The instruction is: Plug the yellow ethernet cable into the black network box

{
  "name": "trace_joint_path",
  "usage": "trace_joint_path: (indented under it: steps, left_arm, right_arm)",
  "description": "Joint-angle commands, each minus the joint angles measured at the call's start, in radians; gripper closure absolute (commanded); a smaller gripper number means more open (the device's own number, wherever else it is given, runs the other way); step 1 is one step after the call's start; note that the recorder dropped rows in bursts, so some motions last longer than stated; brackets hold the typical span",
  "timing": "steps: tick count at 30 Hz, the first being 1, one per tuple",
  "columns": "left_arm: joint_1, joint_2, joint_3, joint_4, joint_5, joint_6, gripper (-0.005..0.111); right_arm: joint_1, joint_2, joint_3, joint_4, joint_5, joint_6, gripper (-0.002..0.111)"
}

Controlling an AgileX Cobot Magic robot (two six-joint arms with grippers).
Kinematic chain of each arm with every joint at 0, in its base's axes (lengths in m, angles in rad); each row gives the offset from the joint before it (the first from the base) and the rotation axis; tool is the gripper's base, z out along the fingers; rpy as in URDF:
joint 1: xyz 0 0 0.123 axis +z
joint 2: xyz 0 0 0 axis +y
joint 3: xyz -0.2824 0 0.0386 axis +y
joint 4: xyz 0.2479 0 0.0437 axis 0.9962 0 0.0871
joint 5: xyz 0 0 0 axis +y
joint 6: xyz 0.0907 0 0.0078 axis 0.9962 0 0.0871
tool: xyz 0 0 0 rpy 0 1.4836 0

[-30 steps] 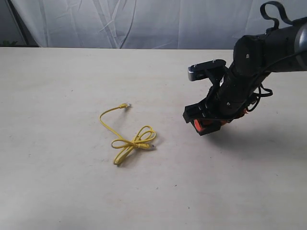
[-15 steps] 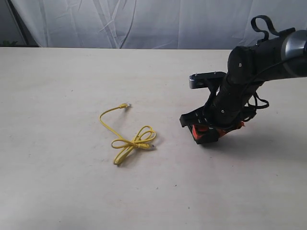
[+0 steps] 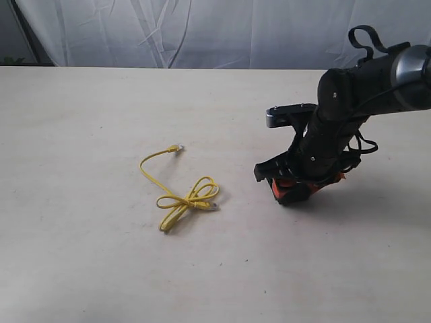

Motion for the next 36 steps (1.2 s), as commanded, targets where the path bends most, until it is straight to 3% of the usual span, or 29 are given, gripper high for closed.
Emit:
trace_joint_path:
  steps: [1, 23, 26, 27, 29, 31, 36]
  left_arm:
    - [0.001, -0.005, 0.005, -0.002, -0.012, -0.003, 0.107]
    - [0.001, -0.005, 0.005, -0.002, -0.012, -0.003, 0.107]
    - [0.001, -0.005, 0.005, -0.002, -0.012, -0.003, 0.107]
    - [0.001, -0.005, 0.005, -0.002, -0.012, -0.003, 0.107]
    - [0.001, -0.005, 0.005, -0.002, -0.012, -0.003, 0.107]
    - [0.001, -0.005, 0.005, -0.002, -0.012, -0.003, 0.107]
    - [0.001, -0.005, 0.005, -0.002, -0.012, -0.003, 0.107]
  right_arm:
    - [0.000, 0.005, 0.002, -0.088, 0.002, 0.004, 0.108]
    - [0.000, 0.005, 0.002, -0.088, -0.040, -0.188, 0.106]
    - [0.000, 0.005, 0.002, -0.088, -0.040, -0.188, 0.091]
    - [0.000, 0.005, 0.002, -0.088, -0.040, -0.195, 0.075]
    - [0.000, 0.005, 0.002, -0.089, -0.040, -0.207, 0.057]
    - [0.000, 0.005, 0.002, -0.089, -0.038, -0.207, 0.049]
    - [0.000, -0.011, 0.002, -0.089, -0.038, -0.194, 0.047]
